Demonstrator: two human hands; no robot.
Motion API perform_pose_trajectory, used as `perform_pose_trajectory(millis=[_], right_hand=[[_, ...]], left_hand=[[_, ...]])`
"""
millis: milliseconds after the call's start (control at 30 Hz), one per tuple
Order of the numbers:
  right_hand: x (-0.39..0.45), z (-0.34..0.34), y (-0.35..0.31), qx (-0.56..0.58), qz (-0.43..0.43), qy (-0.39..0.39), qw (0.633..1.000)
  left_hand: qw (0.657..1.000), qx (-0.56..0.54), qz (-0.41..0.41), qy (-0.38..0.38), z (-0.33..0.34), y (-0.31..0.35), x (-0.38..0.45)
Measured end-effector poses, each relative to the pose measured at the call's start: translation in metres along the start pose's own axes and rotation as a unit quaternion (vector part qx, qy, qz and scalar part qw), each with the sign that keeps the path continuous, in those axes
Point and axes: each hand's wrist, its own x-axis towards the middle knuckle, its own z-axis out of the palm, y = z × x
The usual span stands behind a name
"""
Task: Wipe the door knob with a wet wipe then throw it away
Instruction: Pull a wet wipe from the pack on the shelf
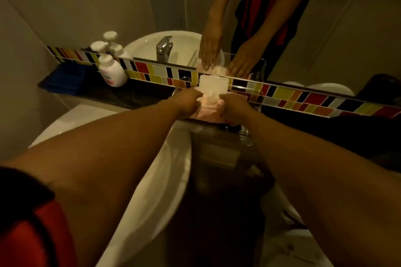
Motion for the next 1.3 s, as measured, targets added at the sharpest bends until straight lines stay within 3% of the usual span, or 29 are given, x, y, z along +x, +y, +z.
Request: perform_pose_trajectory(millis=[200, 500, 767, 967, 1100, 1300], right_hand=[[0.022, 0.01, 0.003, 0.052, 0.032, 0.089, 0.994], [0.031, 0.008, -0.002, 0.201, 0.047, 0.166, 0.964], [0.015, -0.058, -0.039, 0.316, 0.015, 0.186, 0.93], [-0.018, -0.093, -0.072, 0.438, 0.012, 0.139, 0.888], [-0.04, -0.11, -0.107, 0.461, -0.016, 0.131, 0.878], [-0.081, -0.124, -0.188, 0.455, -0.081, 0.117, 0.879]], left_hand=[[0.998, -0.024, 0.001, 0.065, 0.017, 0.006, 0.018], [0.97, -0.208, -0.053, 0.117, 0.017, 0.013, 0.033], [0.94, -0.311, -0.057, 0.132, -0.062, 0.019, 0.008], [0.922, -0.363, -0.075, 0.108, -0.11, 0.011, -0.049], [0.914, -0.365, -0.08, 0.16, -0.139, -0.005, -0.095], [0.858, -0.429, -0.145, 0.243, -0.177, -0.047, -0.182]])
